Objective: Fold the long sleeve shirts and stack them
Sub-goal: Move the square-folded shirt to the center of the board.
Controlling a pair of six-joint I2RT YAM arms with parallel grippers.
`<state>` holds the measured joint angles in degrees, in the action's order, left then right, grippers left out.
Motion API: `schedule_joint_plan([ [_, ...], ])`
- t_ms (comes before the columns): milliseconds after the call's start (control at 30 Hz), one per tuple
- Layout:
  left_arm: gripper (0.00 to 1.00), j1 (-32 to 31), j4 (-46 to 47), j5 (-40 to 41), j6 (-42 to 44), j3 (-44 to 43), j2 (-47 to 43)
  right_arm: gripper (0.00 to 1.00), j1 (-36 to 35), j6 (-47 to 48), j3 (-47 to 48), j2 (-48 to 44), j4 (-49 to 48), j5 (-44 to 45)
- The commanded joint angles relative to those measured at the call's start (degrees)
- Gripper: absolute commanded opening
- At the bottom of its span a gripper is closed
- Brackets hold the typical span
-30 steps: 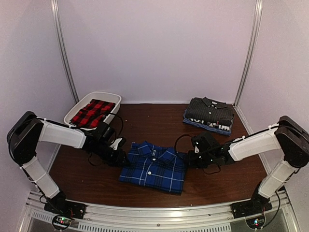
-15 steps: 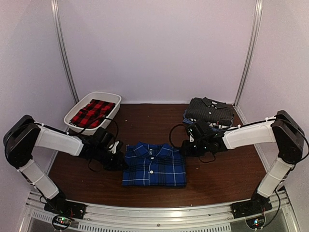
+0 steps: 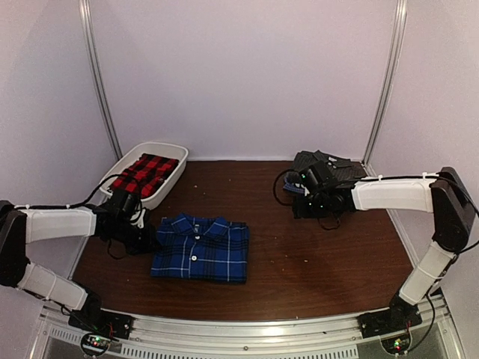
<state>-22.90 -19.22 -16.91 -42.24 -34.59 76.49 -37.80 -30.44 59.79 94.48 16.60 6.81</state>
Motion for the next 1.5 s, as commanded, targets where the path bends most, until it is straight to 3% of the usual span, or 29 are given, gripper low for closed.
schedule_joint_plan([
  [0,0.00,4.44,-4.73,1.68,6.11,-0.96,-0.95,0.55,3.31,4.51,4.06,2.10,2.60,4.84],
  [167,0.02,6.71,-7.32,3.47,8.47,-4.96,1.96,0.54,5.81,7.07,10.37,7.64,3.25,6.72],
  [233,0.22,6.72,-8.16,3.67,8.89,-6.32,1.68,0.54,6.48,7.85,13.24,10.44,3.30,7.28],
  [433,0.42,6.72,-11.05,5.13,9.37,-9.58,-1.97,0.51,7.17,8.63,24.67,20.35,3.66,7.37],
  [600,0.48,6.72,-12.35,4.90,9.58,-12.60,-4.77,0.48,7.08,8.30,36.08,29.30,7.12,7.65],
  [900,0.48,6.72,-11.47,0.93,10.90,-15.61,-4.25,0.39,7.24,6.22,53.47,42.73,13.40,11.52],
  [1300,0.47,6.72,-9.70,-1.37,11.43,-15.24,-3.87,0.39,7.91,2.13,56.75,47.87,12.47,20.45],
  [1467,0.47,6.72,-9.21,-2.18,11.83,-14.80,-3.59,0.39,9.65,1.46,58.36,49.71,11.39,17.70],
])
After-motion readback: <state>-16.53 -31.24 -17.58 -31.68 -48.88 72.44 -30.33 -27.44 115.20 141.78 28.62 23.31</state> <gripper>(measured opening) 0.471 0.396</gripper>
